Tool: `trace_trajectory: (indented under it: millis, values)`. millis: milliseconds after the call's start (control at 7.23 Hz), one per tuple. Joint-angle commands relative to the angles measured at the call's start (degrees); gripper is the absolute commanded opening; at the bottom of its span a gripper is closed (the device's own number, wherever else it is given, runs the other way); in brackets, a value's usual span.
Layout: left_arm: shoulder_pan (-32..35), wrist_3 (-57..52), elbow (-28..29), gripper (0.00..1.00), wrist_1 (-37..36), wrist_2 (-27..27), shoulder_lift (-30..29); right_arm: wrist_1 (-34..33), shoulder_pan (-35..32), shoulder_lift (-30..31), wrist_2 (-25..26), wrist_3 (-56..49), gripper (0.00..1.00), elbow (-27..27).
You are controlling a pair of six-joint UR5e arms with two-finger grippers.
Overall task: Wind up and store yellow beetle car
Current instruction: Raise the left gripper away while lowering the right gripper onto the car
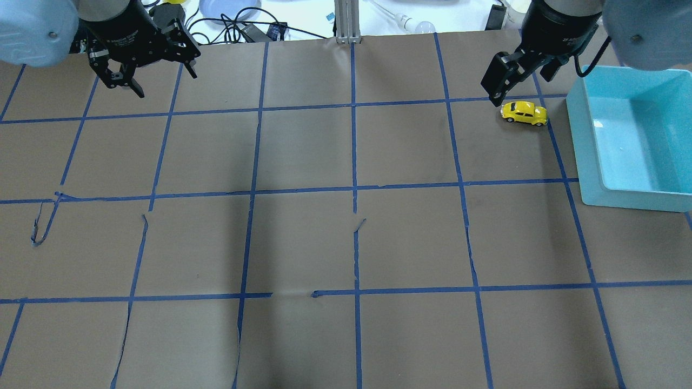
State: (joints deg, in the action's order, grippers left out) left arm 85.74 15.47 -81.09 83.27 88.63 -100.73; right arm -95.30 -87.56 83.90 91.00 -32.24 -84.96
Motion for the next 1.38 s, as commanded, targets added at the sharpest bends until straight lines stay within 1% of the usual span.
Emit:
trace_trajectory:
  millis: [0, 138, 277, 415, 553, 692, 830, 969, 1245]
  values:
    - [2.2, -2.8, -1.1, 1.0, 2.1, -2.4, 1.3, -1.7, 6.3, -7.7, -4.2, -23.8, 1.0, 4.6]
    - [2.1, -3.7, -2.7, 1.0, 2.3, -1.8, 2.1, -1.8, 10.1, -13.1, -4.3, -33.1, 1.0, 8.1]
    - [1.5, -9.2, -3.7, 1.0, 2.4, 1.8, 1.9, -3.2, 11.0, -18.3, -4.0, -36.5, 1.0, 10.7]
    - [1.4, -15.1, -3.6, 1.0, 3.0, 5.4, 0.7, -8.0, 11.0, -23.6, -3.4, -39.1, 1.0, 11.9]
    - [1.6, -15.1, -4.2, 1.0, 3.3, 5.2, 1.2, -10.9, 11.0, -26.0, -3.4, -48.0, 1.0, 11.7]
    - [3.1, -15.2, -4.9, 1.0, 7.0, 5.2, 3.6, -13.4, 11.0, -28.2, -3.3, -50.8, 1.0, 11.4]
    - [3.2, -15.2, -5.1, 1.0, 8.1, 5.2, 5.4, -17.1, 11.0, -31.3, -2.4, -60.4, 1.0, 11.4]
    - [2.9, -15.4, -5.7, 1.0, 7.8, 5.6, 5.3, -19.3, 11.0, -32.6, -0.9, -62.2, 1.0, 11.2]
    - [2.4, -15.6, -5.7, 1.0, 8.0, 5.7, 5.6, -20.4, 11.1, -33.4, -0.9, -62.2, 1.0, 8.3]
